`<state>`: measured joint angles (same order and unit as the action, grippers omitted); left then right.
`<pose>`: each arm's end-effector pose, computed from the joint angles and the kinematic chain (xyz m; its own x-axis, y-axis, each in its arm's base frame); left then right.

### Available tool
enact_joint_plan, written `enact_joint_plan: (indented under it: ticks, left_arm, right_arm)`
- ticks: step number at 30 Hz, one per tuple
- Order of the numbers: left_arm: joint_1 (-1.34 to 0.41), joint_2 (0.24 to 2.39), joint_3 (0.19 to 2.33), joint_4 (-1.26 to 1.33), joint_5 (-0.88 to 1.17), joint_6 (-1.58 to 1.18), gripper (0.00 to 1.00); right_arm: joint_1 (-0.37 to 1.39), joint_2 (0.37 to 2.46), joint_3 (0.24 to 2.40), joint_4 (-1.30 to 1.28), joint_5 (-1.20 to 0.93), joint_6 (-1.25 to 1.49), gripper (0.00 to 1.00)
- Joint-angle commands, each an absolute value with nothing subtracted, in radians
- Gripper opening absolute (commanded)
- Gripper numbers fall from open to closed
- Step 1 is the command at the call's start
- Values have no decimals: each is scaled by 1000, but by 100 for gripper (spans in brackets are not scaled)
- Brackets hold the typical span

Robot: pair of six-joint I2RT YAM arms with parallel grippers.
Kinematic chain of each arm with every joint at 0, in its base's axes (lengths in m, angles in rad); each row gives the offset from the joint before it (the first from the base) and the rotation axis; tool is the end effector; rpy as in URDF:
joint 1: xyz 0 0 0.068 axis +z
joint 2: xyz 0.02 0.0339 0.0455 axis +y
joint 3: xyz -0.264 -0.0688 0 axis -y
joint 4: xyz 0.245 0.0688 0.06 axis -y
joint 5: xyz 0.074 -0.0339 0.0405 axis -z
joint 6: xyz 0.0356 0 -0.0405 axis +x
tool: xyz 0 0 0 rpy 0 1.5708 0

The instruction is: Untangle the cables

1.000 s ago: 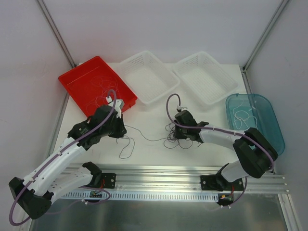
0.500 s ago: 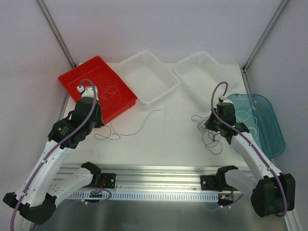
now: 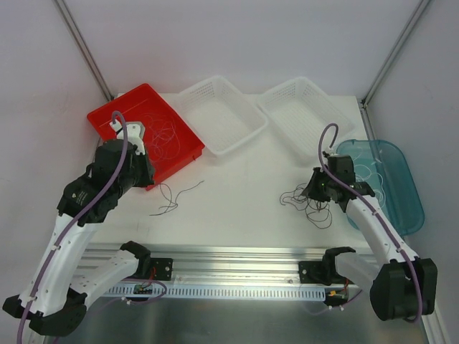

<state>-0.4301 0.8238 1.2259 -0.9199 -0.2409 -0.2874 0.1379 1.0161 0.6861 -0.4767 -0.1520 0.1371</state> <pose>0.1280 -0.0494 0.4046 -0.4928 -0.0768 -0.8667 0.0801 0.9879 -0.1331 0.2050 0.0339 0.2365 -0.7412 0.0335 -0.6704 -0.1397 0.9692 0.2029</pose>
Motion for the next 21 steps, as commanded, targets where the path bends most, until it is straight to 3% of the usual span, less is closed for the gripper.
enact_joint_plan:
  ticks: [1, 4, 5, 8, 9, 11, 21]
  left_arm:
    - [-426, 863, 1316, -853, -54, -265, 0]
    - [-426, 920, 1394, -841, 84, -262, 0]
    - [-426, 934, 1416, -835, 116, -265, 0]
    - [-425, 1008, 1512, -816, 251, -272, 0]
    - [-426, 1028, 1566, -812, 302, -275, 0]
    - [-428, 1087, 1653, -802, 340, -276, 0]
    - [-428, 1376, 2104, -776, 330, -271, 0]
  right_arm:
    - [210, 1042, 690, -479, -200, 130, 7]
    - [248, 1052, 684, -474, -195, 133, 21]
    - [270, 1049, 683, -474, -193, 135, 32]
    - [311, 1042, 690, -482, -181, 127, 53]
    - [322, 1040, 693, -495, -172, 123, 64]
    - [345, 1023, 706, -512, -149, 115, 75]
    - [400, 873, 726, -604, -80, 129, 91]
